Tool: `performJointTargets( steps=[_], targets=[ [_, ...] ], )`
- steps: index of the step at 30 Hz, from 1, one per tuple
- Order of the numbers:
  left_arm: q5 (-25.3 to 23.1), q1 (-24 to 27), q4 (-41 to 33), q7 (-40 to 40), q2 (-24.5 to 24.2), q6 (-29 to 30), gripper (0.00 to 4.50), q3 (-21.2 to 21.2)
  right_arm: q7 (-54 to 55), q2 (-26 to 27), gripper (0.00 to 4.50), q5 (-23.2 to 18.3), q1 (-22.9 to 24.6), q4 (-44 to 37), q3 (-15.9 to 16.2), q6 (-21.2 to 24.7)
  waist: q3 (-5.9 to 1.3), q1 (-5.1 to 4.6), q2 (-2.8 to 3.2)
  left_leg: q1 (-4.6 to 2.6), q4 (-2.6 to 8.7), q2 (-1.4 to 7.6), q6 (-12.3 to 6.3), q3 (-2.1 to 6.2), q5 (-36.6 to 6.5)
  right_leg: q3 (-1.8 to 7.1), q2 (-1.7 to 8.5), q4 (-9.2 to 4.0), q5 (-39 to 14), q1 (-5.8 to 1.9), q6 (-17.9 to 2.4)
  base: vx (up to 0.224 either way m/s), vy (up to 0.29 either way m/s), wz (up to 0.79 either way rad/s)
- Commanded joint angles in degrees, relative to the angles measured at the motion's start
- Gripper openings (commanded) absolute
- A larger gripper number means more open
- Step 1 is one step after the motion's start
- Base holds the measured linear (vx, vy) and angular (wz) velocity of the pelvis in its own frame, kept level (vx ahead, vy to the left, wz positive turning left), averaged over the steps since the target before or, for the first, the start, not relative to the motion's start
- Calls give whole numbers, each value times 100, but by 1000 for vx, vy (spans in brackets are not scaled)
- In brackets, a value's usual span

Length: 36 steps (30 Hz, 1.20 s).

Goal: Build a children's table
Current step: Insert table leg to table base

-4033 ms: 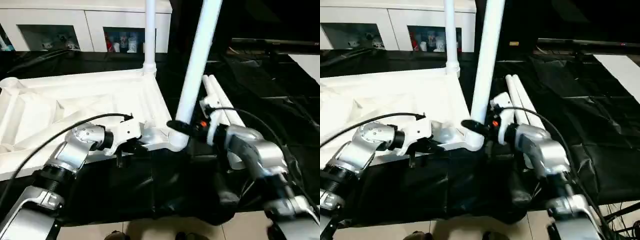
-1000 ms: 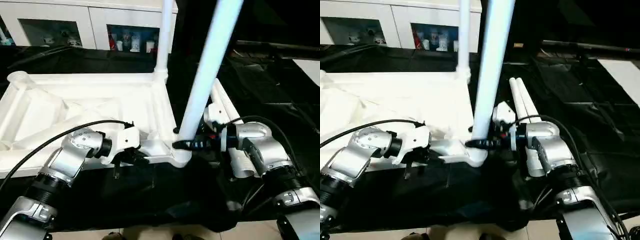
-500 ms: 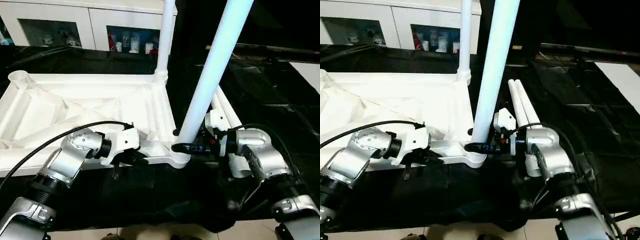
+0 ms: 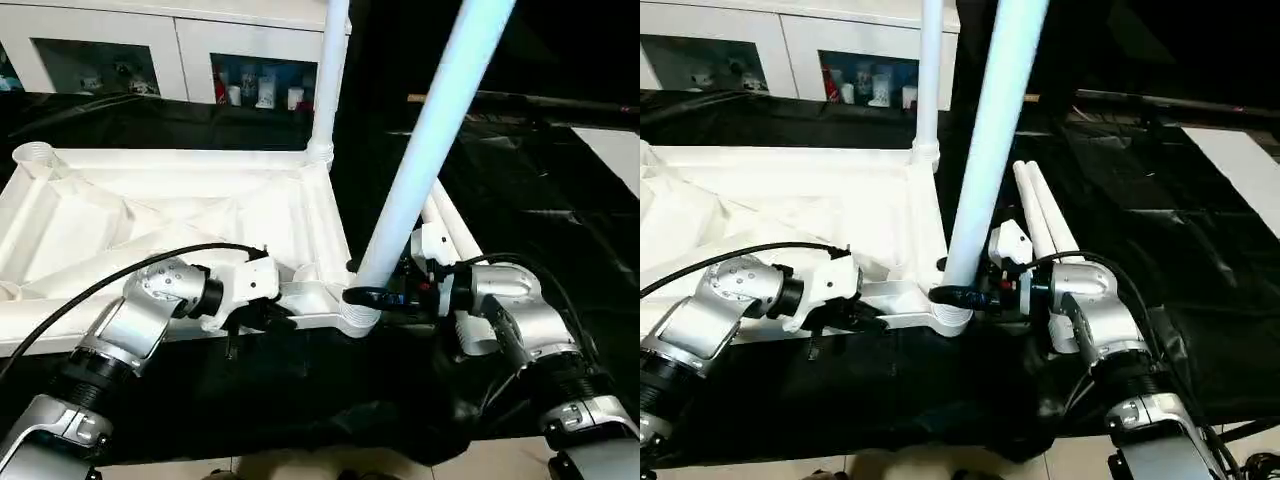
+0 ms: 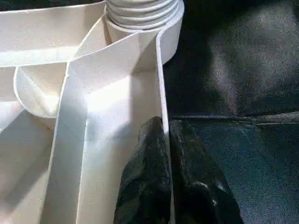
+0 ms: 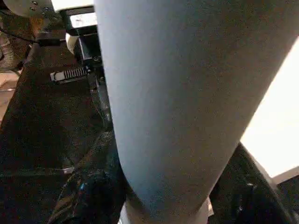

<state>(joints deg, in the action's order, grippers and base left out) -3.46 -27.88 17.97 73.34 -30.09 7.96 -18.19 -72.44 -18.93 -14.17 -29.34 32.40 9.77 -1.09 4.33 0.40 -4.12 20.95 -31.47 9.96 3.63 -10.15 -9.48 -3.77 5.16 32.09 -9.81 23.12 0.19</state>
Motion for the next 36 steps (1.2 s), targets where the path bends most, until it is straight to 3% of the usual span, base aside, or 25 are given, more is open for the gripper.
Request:
performJointTargets(
  steps=[1,6,10,11,12,13,14,15,16,17,18,19,20,22,24,26,28,29,30,31,32,33,34,35,36],
  targets=[
    [104,-15,63,4,47,-153,0,-53,138,-91,186,690,597,922,505,269,-44,-45,56,-110,496,355,39,251,-3448,280,396,-607,-4282,68,-429,0,0,0],
    [23,-21,157,-134,48,-160,0,-32,868,98,186,741,492,1194,292,168,-15,-78,59,-136,495,340,74,274,-3683,260,398,-650,-4584,111,-336,0,0,0],
    [-152,-85,405,-659,176,19,0,52,1845,403,186,690,347,1599,-34,170,77,-231,170,-198,582,341,279,426,-4663,-38,316,-742,-4645,59,-187,-17,8,-2],
    [-203,-116,496,-898,256,157,0,101,2193,518,186,683,306,1731,-116,213,86,-290,226,-128,725,396,364,478,-5113,-185,256,-602,-3920,-130,-304,-115,49,-11],
    [-221,-135,537,-1072,334,333,0,142,2510,627,186,678,264,1848,-175,296,144,-135,360,347,1299,521,486,411,-5762,-244,71,385,-2494,-643,-511,-115,49,-11],
    [-218,-137,534,-1110,358,400,0,153,2601,662,186,674,249,1882,-190,338,161,252,374,570,1482,423,482,-42,-5869,-255,-125,819,-1275,-685,-430,-145,32,4],
    [-197,-132,495,-1141,404,556,0,165,2761,730,186,671,215,1952,-206,420,85,238,282,409,1455,371,469,-118,-5356,-37,-71,848,-1822,-636,-394,-80,-44,11],
    [-222,-129,419,-1205,447,760,0,147,2975,801,186,724,163,2050,-187,431,-25,112,-264,-435,84,113,518,-10,-3049,315,548,-387,-5440,207,-102,-80,-44,11],
    [-264,-142,350,-1310,515,997,0,132,3226,892,186,773,89,2171,-176,460,123,60,-122,-561,-797,-88,137,441,-1271,408,1109,-964,-6668,534,-469,-14,-78,-22],
    [-291,-151,313,-1373,553,1125,0,122,3365,941,186,803,47,2240,-169,469,48,-7,-105,398,-840,-222,30,739,-220,531,1104,-679,-6270,-489,-632,55,33,-63],
    [-317,-161,284,-1434,587,1241,0,116,3485,983,186,826,10,2299,-165,473,111,110,97,341,16,157,357,683,-626,205,762,-370,-4270,-538,-949,55,33,-63],
    [-354,-177,251,-1523,634,1403,0,114,3642,1037,186,851,-39,2373,-164,471,32,-5,231,-47,336,285,443,635,-1521,50,221,-160,-2360,-285,-1065,3,74,-33],
    [-444,-241,217,-1788,770,1724,0,145,3919,1152,186,836,-146,2492,-211,504,46,-81,236,-79,454,356,402,637,-2139,103,218,-83,-1914,-280,-1175,-127,-11,20],
    [-601,-375,150,-2254,1042,2395,0,183,4396,1388,186,746,-379,2730,-340,566,81,-118,330,-265,474,335,472,500,-3446,187,323,-281,-2565,-153,-1186,-129,-17,20],
    [-758,-480,67,-2482,1214,2755,0,126,4752,1568,186,668,-600,2908,-443,653,169,-164,230,-246,535,276,447,548,-4185,58,364,-497,-4119,-172,-560,-106,20,2],
    [-769,-532,35,-2548,1293,2879,0,128,4893,1632,186,649,-693,2996,-497,685,173,-202,297,-249,657,296,413,581,-4677,-119,307,-535,-4063,-279,-342,-88,43,-12],
    [-841,-620,-21,-2699,1398,3049,0,108,5123,1713,186,674,-839,3133,-549,762,132,-129,341,-120,924,395,368,527,-5029,-96,217,-186,-2903,-497,-473,-98,31,-3],
    [-841,-620,-21,-2699,1398,3049,0,108,5123,1713,186,674,-839,3133,-549,762,163,22,406,74,1282,451,422,322,-5336,-124,64,268,-2495,-633,-554,-121,-29,17],
    [-848,-655,-189,-2752,1468,3214,0,48,5335,1778,186,652,-957,3268,-632,836,173,182,280,87,1396,432,395,73,-5071,78,29,491,-2546,-568,-453,-121,-29,17],
    [-828,-654,-233,-2749,1481,3255,0,41,5368,1789,186,655,-975,3293,-641,844,157,192,109,-187,1046,304,388,21,-4423,265,162,24,-3728,-234,-355,-50,-96,31],
    [-793,-651,-303,-2736,1497,3309,0,24,5426,1807,186,668,-1008,3336,-648,850,234,73,-185,-945,-508,-89,26,125,-1967,270,740,-1221,-6665,650,-101,17,-85,-10],
    [-780,-648,-368,-2756,1514,3404,0,8,5484,1826,186,691,-1057,3422,-652,814,166,122,-88,6,-290,-25,-220,498,-543,649,1039,-819,-5938,-461,-341,17,-85,-10],
    [-781,-638,-377,-2784,1512,3400,0,10,5519,1841,186,702,-1094,3479,-658,787,100,221,146,61,70,176,-16,577,-449,547,942,-556,-4738,-603,-506,79,14,-53],
    [-789,-628,-350,-2805,1494,3354,0,18,5551,1853,186,713,-1123,3519,-663,761,-38,166,269,-250,375,295,230,456,-60,233,417,-226,-1726,-431,-870,10,41,-18],
    [-812,-614,-340,-2825,1461,3315,0,14,5557,1862,186,728,-1145,3553,-659,725,79,39,216,-298,535,294,173,388,-1622,177,165,-182,-1289,-269,-1030,10,41,-18]
  ],
)
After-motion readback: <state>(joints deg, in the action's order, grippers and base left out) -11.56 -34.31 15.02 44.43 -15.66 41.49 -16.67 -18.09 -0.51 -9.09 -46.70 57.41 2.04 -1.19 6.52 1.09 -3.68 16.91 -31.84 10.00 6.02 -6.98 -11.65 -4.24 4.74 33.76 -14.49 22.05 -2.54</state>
